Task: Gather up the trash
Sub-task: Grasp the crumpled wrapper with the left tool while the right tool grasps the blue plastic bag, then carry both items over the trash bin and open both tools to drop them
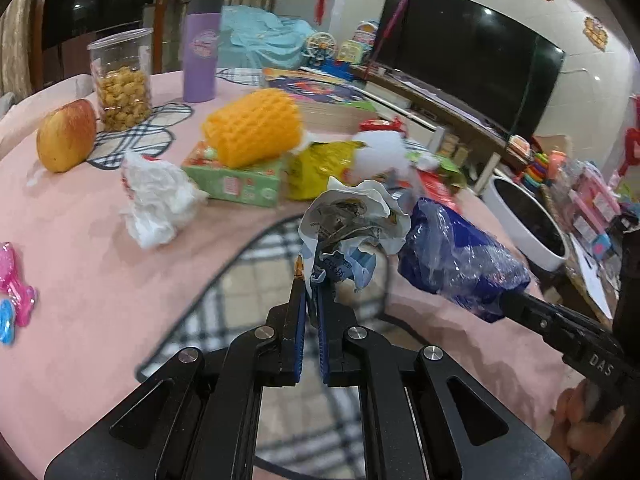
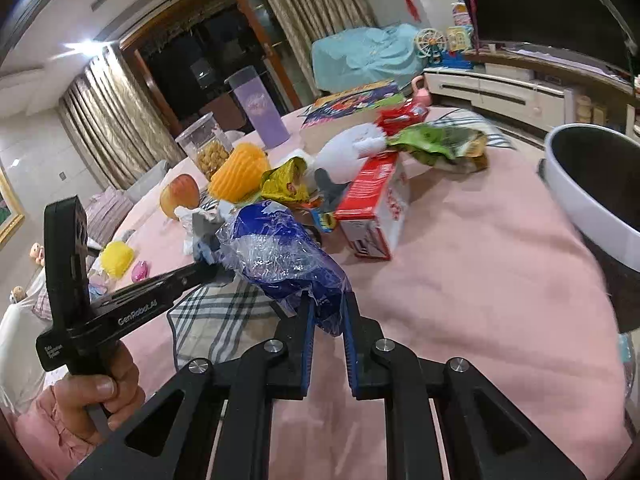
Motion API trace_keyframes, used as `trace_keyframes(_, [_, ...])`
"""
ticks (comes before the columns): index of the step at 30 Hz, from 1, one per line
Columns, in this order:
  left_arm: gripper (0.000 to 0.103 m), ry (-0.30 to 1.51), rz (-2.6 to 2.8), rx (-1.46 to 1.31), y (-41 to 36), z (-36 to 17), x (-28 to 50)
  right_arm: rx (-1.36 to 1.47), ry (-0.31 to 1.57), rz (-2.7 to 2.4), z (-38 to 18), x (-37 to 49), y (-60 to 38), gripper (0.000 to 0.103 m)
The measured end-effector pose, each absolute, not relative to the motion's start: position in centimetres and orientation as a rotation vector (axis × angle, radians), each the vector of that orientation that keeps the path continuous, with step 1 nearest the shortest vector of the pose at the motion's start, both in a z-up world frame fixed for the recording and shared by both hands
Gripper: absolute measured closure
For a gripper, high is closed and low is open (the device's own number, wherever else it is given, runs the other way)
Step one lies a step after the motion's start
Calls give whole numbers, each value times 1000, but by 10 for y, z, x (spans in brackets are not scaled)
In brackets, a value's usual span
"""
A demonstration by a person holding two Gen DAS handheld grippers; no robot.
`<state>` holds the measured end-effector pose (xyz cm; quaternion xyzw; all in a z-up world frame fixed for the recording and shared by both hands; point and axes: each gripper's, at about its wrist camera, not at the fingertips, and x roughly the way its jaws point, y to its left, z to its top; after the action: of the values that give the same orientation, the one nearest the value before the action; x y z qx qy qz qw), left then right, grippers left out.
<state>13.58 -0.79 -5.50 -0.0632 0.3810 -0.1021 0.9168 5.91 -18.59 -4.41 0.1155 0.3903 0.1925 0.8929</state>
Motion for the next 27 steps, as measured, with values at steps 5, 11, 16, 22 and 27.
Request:
trace_keyframes(5, [98,773,-269,-102,-35,-46,126,263,797,349,-40,47,-211,90])
trace_keyframes(11, [98,768,-355,-78,-73,-41,123,289,772,281,-35,34,-246,90])
trace_keyframes(16, [98,761,-409,-46,-102,-36,126,311,756,217,-30,27,-278,90])
trace_keyframes(22, [98,759,-458,7,-144,-29,134,338,734,144,-25,24,-316,90])
trace_keyframes(27, [98,751,-496,33,-176,-24,142,352,720,87,-20,26,-344,90])
